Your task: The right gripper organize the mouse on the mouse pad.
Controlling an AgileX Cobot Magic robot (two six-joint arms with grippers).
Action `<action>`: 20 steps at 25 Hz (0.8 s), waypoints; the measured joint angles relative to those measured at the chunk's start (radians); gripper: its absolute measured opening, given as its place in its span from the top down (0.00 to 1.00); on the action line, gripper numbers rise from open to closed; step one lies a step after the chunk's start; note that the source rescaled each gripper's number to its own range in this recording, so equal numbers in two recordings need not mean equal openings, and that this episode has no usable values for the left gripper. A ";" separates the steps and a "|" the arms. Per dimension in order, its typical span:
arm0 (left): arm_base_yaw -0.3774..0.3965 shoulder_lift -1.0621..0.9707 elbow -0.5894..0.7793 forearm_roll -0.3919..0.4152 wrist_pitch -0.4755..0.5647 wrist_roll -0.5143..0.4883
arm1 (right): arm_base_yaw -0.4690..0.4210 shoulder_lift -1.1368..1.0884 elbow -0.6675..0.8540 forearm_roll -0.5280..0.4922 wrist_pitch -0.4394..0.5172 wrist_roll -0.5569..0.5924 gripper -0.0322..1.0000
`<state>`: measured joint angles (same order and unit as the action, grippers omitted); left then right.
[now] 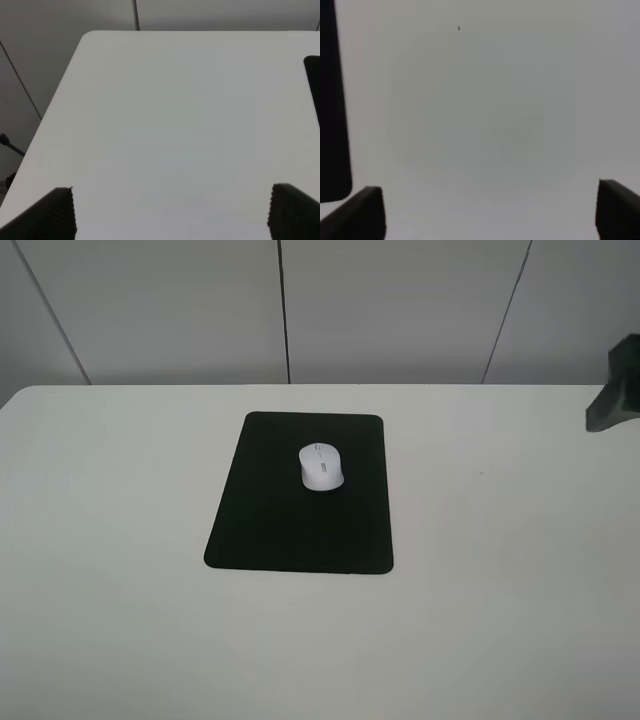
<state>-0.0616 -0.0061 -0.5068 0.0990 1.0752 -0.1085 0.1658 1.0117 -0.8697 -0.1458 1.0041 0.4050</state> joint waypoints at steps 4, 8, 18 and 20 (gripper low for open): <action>0.000 0.000 0.000 0.000 0.000 0.000 | 0.000 -0.183 0.021 0.020 0.026 -0.082 0.00; 0.000 0.000 0.000 0.000 0.000 0.000 | 0.000 -0.353 0.043 0.019 0.081 -0.164 0.00; 0.000 0.000 0.000 0.000 0.000 0.000 | 0.000 -0.756 0.233 0.017 0.151 -0.262 0.00; 0.000 0.000 0.000 0.000 0.000 0.000 | 0.000 -0.817 0.249 0.018 0.177 -0.263 0.00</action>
<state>-0.0616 -0.0061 -0.5068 0.0990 1.0752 -0.1085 0.1658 0.1943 -0.6202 -0.1281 1.1810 0.1424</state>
